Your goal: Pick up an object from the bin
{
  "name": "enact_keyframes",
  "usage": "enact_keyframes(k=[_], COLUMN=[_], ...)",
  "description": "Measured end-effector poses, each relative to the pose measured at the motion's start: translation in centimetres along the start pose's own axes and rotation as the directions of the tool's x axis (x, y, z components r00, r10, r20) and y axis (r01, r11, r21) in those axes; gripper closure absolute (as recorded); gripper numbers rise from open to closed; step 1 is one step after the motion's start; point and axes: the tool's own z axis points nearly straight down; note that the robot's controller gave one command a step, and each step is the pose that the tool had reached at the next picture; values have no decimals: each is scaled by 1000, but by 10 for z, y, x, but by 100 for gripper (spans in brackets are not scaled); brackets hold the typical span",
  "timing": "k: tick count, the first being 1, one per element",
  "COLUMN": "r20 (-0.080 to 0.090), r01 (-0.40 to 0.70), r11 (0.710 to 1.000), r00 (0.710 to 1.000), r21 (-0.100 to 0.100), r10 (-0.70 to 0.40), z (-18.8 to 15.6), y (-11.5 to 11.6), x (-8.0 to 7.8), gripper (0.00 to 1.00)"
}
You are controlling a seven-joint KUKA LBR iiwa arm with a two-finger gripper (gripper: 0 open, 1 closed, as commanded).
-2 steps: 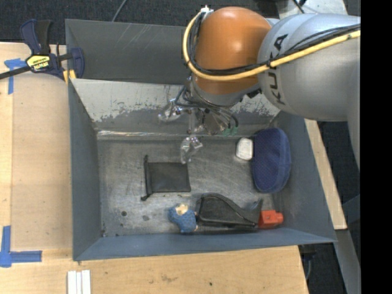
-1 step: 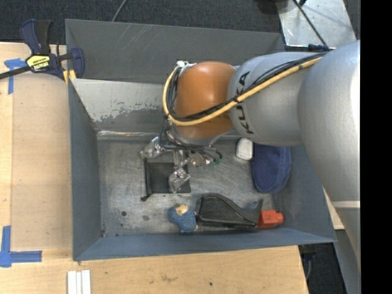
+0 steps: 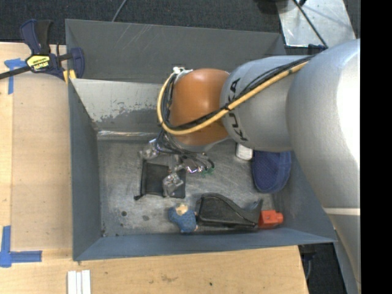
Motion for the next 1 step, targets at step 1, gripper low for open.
enact_keyframes(k=[1], r20=[12], r01=[0], r11=[1000], r00=[1000], r21=[-3], r10=[0], z=[-3], y=[2], x=[-3], gripper=[100])
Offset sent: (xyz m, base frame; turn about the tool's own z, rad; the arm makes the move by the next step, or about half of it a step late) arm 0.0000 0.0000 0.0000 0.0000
